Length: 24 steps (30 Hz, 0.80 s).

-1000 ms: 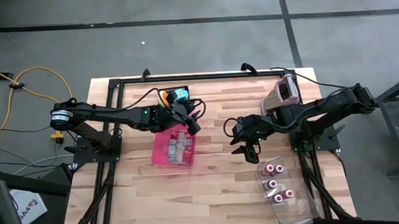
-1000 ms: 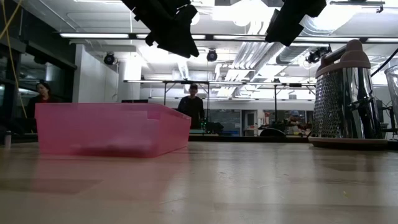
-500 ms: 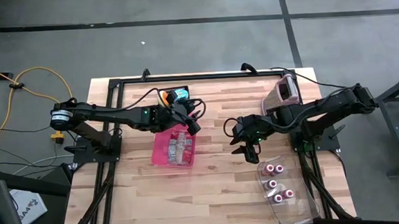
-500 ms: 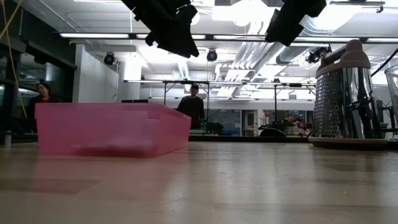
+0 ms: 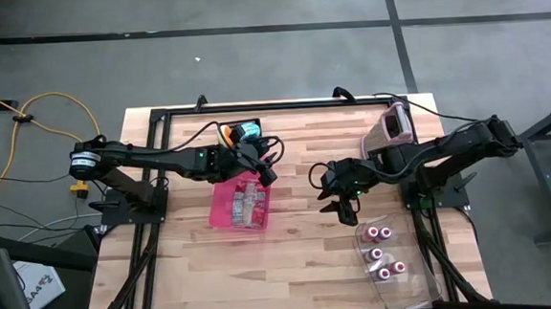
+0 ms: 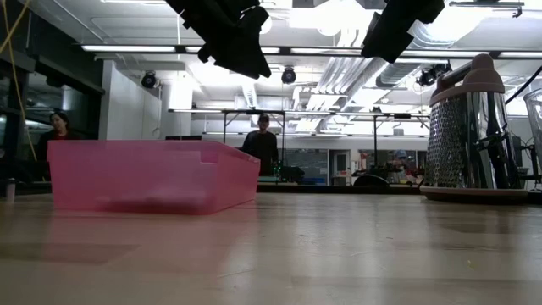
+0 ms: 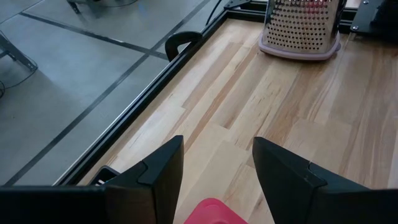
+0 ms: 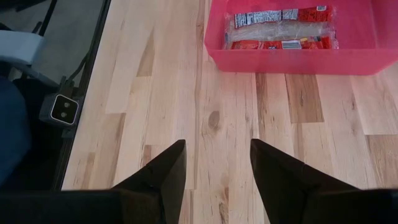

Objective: Pick & Place Food Item
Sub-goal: Return to Home Position

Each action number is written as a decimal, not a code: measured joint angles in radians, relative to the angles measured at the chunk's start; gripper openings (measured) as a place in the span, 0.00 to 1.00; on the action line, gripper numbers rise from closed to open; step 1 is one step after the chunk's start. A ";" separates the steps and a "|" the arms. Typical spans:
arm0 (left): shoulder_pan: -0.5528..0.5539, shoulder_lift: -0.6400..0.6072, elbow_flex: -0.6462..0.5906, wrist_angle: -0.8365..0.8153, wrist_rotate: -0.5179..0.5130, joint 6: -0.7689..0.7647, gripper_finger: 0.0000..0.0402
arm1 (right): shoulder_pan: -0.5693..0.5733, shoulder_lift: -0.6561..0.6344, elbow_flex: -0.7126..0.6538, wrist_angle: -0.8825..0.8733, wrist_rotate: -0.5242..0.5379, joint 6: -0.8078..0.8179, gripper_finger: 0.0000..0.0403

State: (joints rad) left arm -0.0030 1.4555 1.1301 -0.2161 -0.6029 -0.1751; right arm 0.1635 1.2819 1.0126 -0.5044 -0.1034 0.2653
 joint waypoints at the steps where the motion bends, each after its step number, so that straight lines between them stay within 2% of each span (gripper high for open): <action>1: 0.000 0.000 0.000 0.000 0.000 0.000 0.46 | 0.000 0.000 0.000 0.000 0.000 0.000 0.41; 15: 0.000 0.000 0.000 0.000 0.000 0.000 0.46 | 0.000 0.000 0.000 0.087 0.001 -0.010 0.41; 21: 0.000 0.000 0.000 0.000 0.000 0.000 0.46 | 0.000 0.000 0.000 0.216 0.081 -0.051 0.41; 24: 0.000 0.000 0.000 0.000 0.000 0.000 0.46 | -0.001 0.000 0.000 0.252 0.084 -0.057 0.41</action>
State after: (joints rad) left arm -0.0031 1.4556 1.1301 -0.2158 -0.6031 -0.1749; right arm 0.1626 1.2819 1.0126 -0.2521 -0.0194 0.2087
